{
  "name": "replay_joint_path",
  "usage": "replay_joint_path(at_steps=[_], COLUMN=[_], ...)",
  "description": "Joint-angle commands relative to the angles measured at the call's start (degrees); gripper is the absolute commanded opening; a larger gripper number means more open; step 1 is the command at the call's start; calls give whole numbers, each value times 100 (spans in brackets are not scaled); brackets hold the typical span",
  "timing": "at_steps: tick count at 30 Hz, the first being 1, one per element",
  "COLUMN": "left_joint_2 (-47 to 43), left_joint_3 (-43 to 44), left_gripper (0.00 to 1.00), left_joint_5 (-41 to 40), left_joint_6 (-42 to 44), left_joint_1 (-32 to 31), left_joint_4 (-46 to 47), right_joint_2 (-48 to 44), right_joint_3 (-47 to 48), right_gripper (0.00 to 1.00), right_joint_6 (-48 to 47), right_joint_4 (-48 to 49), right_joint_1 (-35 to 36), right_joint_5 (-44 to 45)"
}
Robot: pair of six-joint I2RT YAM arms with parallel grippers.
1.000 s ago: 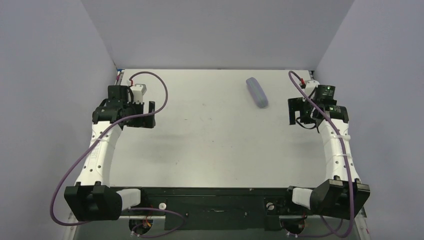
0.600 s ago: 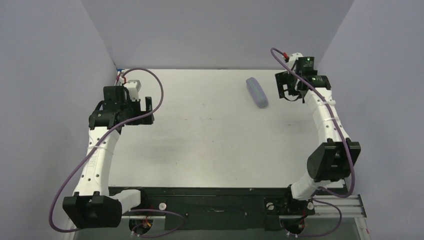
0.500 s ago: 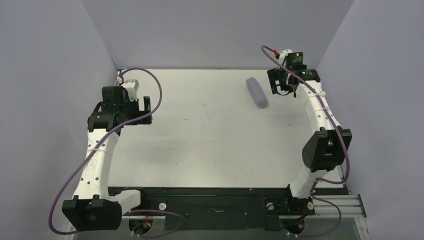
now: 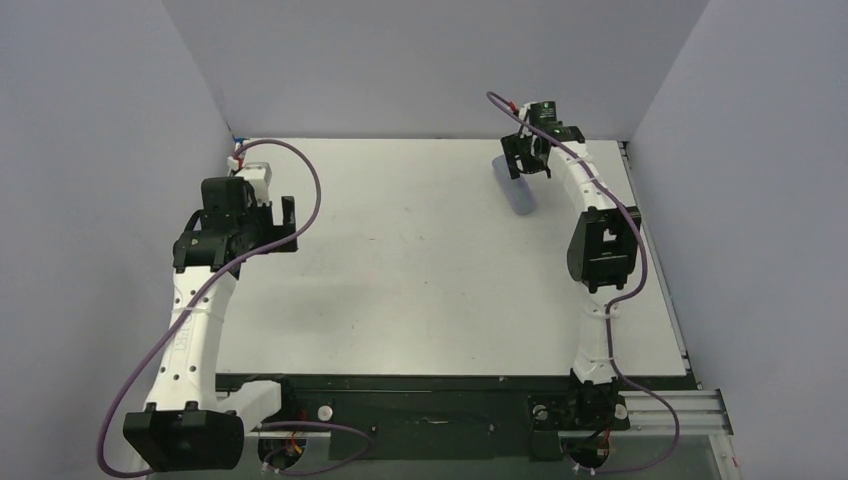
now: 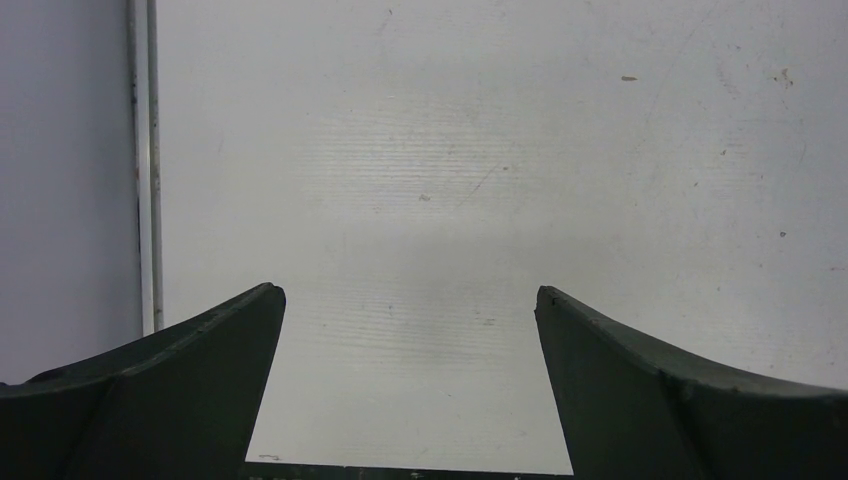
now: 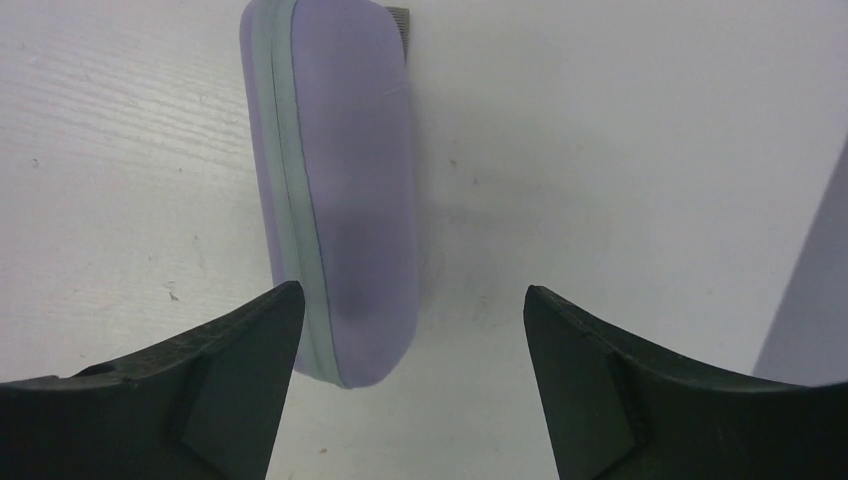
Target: Open the umbrella
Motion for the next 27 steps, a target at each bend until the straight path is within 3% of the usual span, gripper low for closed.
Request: replay_joint_path(at_steps=[1,5,8,14,22,25,27], left_joint_2=[118,185,211,158,21,-139,-329], left_joint_3=[114,130,130,-8,-285,-449,-627], left_gripper=[97,97,97,97,97,97,97], left_joint_5=[-163,-169,-111,101,692,1059,1425], left_joint_6=[55,177,249,361,349,353,421], left_joint_1=[20,17,-98,-105,-106,-103,-104], left_joint_4=[17,-24,-38,147,380,545,723], right_joint_2=[367,609,575,-35,-1419,-2186,-2906], right_joint_3=[345,276,10,-1403,-3851,-4609,-5217], right_gripper=[76,72,59,41,38,45,50], right_joint_6=[274,226,2,-579,-1280,-1650,-2407], right_joint_4=[84,75,49,96,519,576,624], right_joint_1=[-28,-43,172,738,1745,2088,2300], right_joint_5=[-461,-587,-687,-711,-694,-967,-1093])
